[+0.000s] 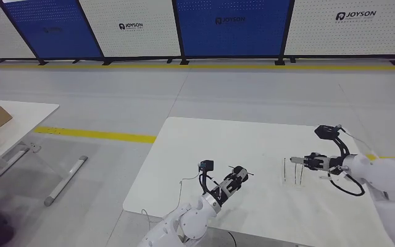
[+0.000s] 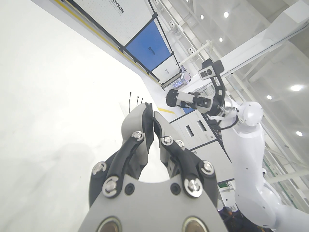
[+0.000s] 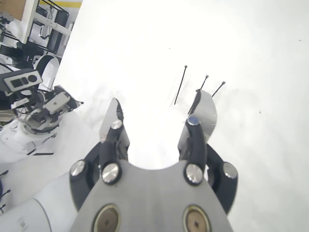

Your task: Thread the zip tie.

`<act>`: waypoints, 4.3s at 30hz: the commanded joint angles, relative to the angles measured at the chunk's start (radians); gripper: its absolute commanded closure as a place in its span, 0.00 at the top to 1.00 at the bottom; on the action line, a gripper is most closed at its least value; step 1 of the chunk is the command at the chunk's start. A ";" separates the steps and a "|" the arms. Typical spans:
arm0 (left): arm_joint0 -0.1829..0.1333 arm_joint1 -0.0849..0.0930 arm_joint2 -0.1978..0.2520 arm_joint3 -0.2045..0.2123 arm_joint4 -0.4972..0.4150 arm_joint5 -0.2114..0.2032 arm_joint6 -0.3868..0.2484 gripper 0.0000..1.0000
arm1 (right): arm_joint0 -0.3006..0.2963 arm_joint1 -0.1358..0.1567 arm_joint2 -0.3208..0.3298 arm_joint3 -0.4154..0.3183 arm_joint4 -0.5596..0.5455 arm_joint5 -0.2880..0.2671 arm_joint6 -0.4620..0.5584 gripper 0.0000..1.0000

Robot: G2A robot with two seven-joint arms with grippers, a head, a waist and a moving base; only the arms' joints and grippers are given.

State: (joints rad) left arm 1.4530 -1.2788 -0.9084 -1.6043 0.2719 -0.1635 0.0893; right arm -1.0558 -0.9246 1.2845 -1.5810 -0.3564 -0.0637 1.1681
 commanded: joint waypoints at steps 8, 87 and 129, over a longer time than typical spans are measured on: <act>0.000 0.000 0.000 0.000 0.000 0.000 0.000 0.00 | -0.026 0.005 0.019 -0.021 0.009 -0.014 0.023 1.00; 0.000 0.000 0.000 0.000 0.000 0.000 0.000 0.00 | -0.074 0.000 -0.082 0.036 0.031 -0.046 -0.205 1.00; 0.000 0.000 0.000 0.000 0.000 0.000 0.000 0.00 | 0.086 -0.009 -0.170 0.045 -0.145 0.065 0.024 1.00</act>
State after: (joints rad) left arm 1.4530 -1.2788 -0.9084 -1.6043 0.2719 -0.1635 0.0893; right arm -0.9702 -0.9332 1.1148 -1.5363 -0.5018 0.0017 1.1919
